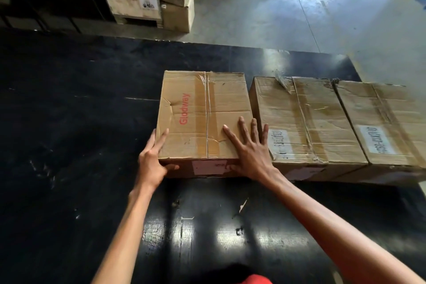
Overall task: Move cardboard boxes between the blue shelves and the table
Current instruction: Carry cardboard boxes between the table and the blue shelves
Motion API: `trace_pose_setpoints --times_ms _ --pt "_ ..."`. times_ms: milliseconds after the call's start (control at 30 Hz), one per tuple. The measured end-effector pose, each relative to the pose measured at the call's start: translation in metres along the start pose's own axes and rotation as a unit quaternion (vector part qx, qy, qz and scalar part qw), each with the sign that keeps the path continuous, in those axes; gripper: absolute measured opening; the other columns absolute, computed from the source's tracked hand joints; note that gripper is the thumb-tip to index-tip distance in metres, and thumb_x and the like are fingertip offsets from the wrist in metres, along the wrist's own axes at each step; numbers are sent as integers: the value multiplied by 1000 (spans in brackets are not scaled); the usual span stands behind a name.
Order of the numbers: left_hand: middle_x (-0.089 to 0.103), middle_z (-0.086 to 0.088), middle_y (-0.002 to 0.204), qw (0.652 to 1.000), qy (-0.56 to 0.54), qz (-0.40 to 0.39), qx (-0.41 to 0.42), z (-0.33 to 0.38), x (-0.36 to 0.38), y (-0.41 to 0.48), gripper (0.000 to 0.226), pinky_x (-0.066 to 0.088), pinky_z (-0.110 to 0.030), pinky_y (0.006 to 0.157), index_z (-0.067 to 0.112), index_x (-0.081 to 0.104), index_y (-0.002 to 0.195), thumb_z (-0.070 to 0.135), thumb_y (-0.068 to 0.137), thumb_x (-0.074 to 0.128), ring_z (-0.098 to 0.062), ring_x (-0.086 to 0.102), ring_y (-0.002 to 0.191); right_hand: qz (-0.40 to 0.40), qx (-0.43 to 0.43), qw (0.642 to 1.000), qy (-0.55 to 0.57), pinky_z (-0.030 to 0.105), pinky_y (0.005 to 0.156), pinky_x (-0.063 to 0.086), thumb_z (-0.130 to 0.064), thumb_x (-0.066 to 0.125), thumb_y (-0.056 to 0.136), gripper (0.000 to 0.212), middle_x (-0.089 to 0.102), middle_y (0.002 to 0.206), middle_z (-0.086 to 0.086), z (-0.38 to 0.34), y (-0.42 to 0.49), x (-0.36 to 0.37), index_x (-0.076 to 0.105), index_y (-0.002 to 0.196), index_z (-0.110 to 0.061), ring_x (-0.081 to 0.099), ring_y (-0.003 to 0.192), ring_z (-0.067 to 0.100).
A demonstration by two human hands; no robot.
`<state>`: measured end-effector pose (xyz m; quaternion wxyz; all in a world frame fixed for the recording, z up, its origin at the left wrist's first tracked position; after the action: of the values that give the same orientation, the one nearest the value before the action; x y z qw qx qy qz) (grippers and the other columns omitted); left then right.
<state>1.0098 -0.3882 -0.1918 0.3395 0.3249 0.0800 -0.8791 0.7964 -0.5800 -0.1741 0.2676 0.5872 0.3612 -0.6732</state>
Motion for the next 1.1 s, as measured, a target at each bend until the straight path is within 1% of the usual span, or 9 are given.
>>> trace_pose_setpoints --times_ms 167,267,400,567,667,800,867,933,1100 --pt "30 -10 165 999 -25 -18 12 -3 -4 3 121 20 -18 122 17 48 152 7 44 101 -21 37 148 3 -7 1000 12 71 120 -12 -67 70 84 125 -29 168 18 1 -6 6 -27 159 -42 -26 151 54" --pt "30 -5 164 999 -18 -23 15 0 -3 3 122 20 -17 121 18 48 152 8 43 101 -19 38 147 7 -2 1000 12 71 120 -15 -69 69 84 123 -28 169 17 3 -11 9 -25 159 -43 -25 152 52" --pt "31 -5 164 1000 0 -21 9 3 0 2 123 16 -7 118 18 46 154 6 44 101 -20 37 148 10 -9 1000 12 71 119 -16 -75 66 83 122 -25 170 14 11 -12 8 -27 156 -48 -22 154 49" --pt "28 -15 166 999 14 -27 -13 15 7 2 123 16 -17 120 20 41 156 9 49 99 -23 30 151 -2 -1 1000 15 72 118 -13 -74 68 82 120 -30 168 13 22 -11 6 -23 157 -50 -27 152 46" --pt "24 -14 168 998 29 -39 -26 18 10 6 124 15 -16 119 22 37 158 8 51 99 -22 30 151 -9 16 999 34 71 120 -7 -70 69 83 119 -30 169 12 26 -15 7 -22 157 -51 -26 153 46" --pt "18 -12 170 995 70 -57 -47 23 10 3 124 22 -29 123 29 28 162 8 61 97 -27 27 154 0 25 999 48 70 124 -2 -66 66 88 112 -26 170 14 24 -27 7 -16 162 -46 -23 155 45" --pt "17 -15 170 989 119 -57 -62 30 9 -2 119 30 -41 123 32 22 163 12 70 94 -32 24 155 -5 25 998 50 68 125 -1 -63 66 90 111 -26 170 14 23 -33 6 -15 163 -42 -23 155 45" --pt "15 -18 170 985 151 -40 -72 39 8 -14 111 32 -48 123 29 22 164 16 77 90 -35 19 156 -15 23 998 60 66 125 -3 -62 66 91 110 -26 170 15 20 -39 5 -14 164 -39 -23 155 45" --pt "11 -18 171 983 161 13 -88 56 7 -79 96 21 -47 126 21 24 163 28 87 81 -36 19 156 14 -36 998 57 57 127 -10 -67 53 95 103 -24 169 18 -14 -69 0 -8 167 -24 -28 155 36"
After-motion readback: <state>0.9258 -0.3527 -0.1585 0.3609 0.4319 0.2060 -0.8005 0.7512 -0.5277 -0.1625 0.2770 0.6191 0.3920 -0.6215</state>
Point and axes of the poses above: each hand's wrist, its own y-axis towards the middle knuckle, its own x-axis out of the palm, z = x × y, the point moved 7 cm from there along y, towards the middle knuckle
